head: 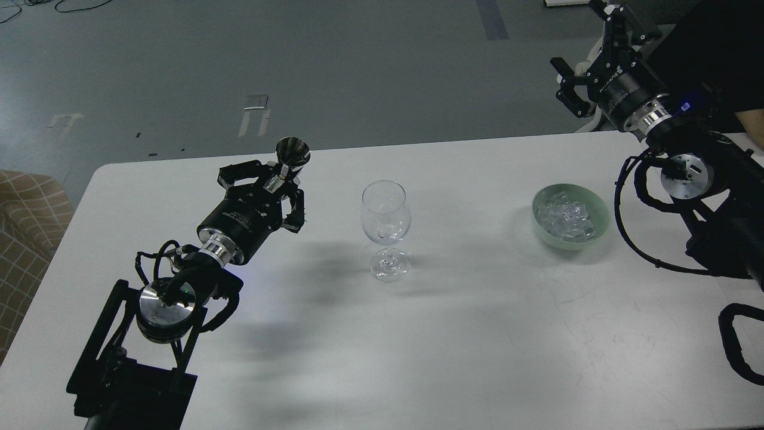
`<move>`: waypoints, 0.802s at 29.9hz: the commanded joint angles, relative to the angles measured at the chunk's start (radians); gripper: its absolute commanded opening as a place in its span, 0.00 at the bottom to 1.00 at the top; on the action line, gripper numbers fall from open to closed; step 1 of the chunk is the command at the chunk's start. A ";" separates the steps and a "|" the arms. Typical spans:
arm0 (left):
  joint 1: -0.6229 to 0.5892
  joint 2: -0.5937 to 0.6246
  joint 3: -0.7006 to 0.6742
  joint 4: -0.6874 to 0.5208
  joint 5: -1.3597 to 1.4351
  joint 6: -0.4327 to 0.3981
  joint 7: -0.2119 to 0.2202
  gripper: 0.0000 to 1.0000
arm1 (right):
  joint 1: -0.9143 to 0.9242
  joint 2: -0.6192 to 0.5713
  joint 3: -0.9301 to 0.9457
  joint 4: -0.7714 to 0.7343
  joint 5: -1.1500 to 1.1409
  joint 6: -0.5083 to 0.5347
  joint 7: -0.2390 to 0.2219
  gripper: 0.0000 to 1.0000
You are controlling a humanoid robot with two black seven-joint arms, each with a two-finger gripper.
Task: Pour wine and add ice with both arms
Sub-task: 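Lift the jigger with the left gripper toward the wine glass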
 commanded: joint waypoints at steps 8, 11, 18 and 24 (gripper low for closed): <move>-0.008 0.000 0.039 -0.038 0.010 0.040 0.000 0.00 | 0.001 0.000 0.000 0.001 0.000 0.000 0.000 1.00; -0.008 -0.001 0.040 -0.046 0.013 0.049 0.000 0.00 | 0.001 0.000 0.002 0.003 0.000 0.000 0.000 1.00; -0.008 0.002 0.063 -0.069 0.027 0.067 0.000 0.00 | 0.003 0.000 0.003 0.003 0.000 -0.002 0.000 1.00; -0.007 0.002 0.066 -0.092 0.065 0.078 0.004 0.00 | 0.005 0.000 0.003 0.003 0.000 -0.012 0.000 1.00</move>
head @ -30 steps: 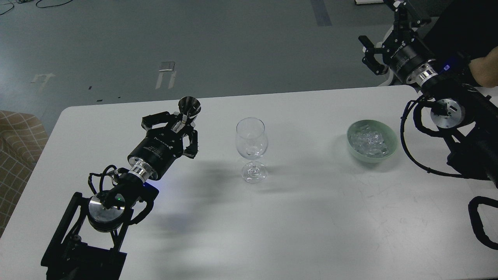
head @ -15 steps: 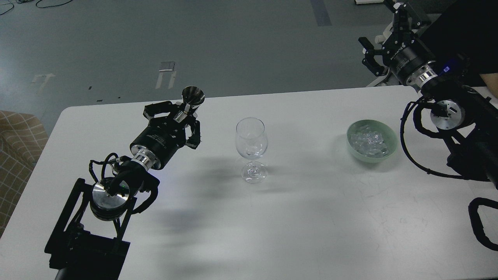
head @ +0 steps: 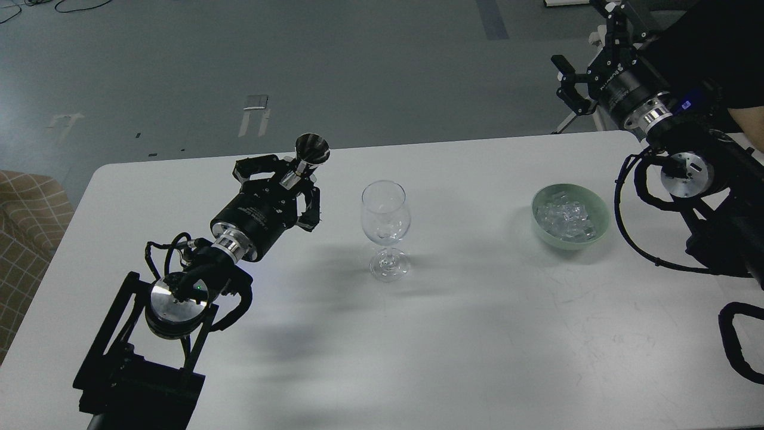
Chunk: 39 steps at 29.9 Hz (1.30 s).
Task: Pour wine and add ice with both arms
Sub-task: 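Lift the jigger with the left gripper toward the wine glass, then position the held jigger just above the wine glass rim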
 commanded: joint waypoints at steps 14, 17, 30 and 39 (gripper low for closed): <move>0.018 0.001 0.039 -0.053 0.054 0.009 0.008 0.00 | 0.006 0.000 0.000 0.002 0.000 -0.002 0.000 1.00; 0.020 -0.002 0.045 -0.064 0.054 0.029 0.006 0.00 | 0.005 0.002 0.000 0.002 0.000 -0.002 0.000 1.00; 0.012 -0.004 0.085 -0.064 0.115 0.032 0.008 0.00 | 0.006 0.002 0.000 0.002 0.000 -0.002 0.000 1.00; 0.001 -0.004 0.090 -0.060 0.152 0.048 0.008 0.00 | 0.006 0.002 0.000 0.002 0.000 -0.002 0.000 1.00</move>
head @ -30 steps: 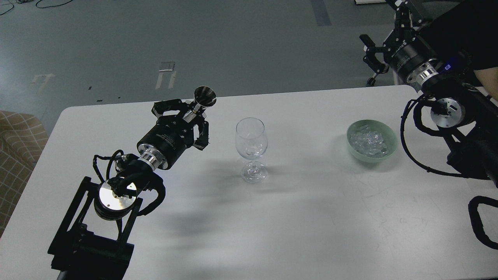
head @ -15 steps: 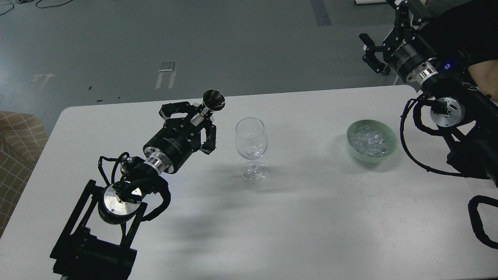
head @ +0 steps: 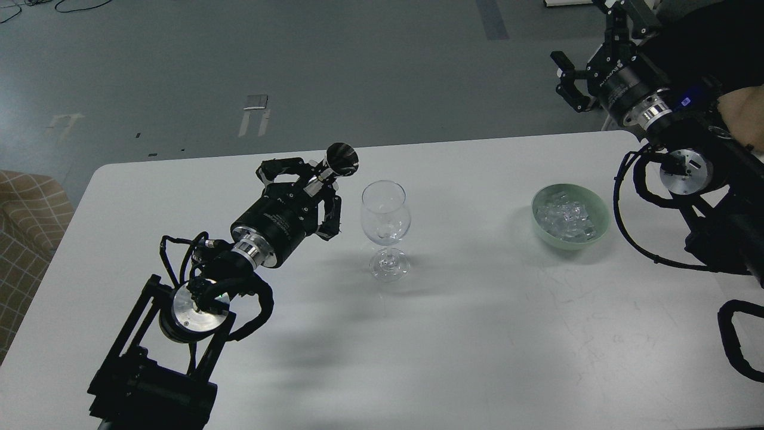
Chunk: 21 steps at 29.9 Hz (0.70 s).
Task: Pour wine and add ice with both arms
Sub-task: 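Position the held jigger just above the wine glass rim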
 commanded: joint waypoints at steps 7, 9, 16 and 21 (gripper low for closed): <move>-0.011 -0.001 0.002 0.002 0.027 0.022 -0.001 0.00 | 0.000 0.000 0.000 0.000 0.000 0.000 0.000 1.00; -0.017 -0.001 0.002 0.002 0.054 0.033 0.001 0.00 | 0.000 0.000 0.000 0.000 0.000 0.000 0.000 1.00; -0.026 -0.002 0.018 0.002 0.083 0.045 0.008 0.00 | 0.000 0.000 0.000 0.000 0.000 0.000 0.000 1.00; -0.045 -0.019 0.077 0.000 0.097 0.068 0.008 0.00 | 0.000 -0.002 0.000 0.000 0.000 0.000 0.000 1.00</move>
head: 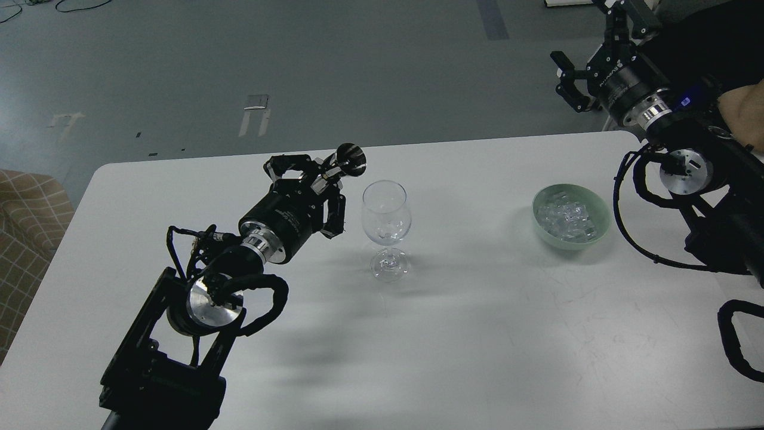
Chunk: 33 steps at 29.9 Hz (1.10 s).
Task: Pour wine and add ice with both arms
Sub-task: 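Position the held jigger just above the wine glass rim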
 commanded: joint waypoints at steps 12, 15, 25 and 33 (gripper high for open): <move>-0.017 -0.014 0.026 0.002 0.026 0.013 -0.003 0.00 | -0.001 0.000 0.000 0.000 0.000 0.000 0.000 1.00; -0.017 -0.009 0.026 0.003 0.026 0.013 -0.003 0.00 | -0.003 0.000 0.000 0.000 0.000 0.000 0.000 1.00; -0.014 0.006 0.027 0.009 0.038 0.007 -0.009 0.00 | -0.009 0.000 0.000 0.009 0.000 0.000 0.000 1.00; -0.017 0.009 0.027 0.009 0.083 -0.012 -0.012 0.00 | -0.010 -0.002 0.000 0.022 0.000 0.000 0.000 1.00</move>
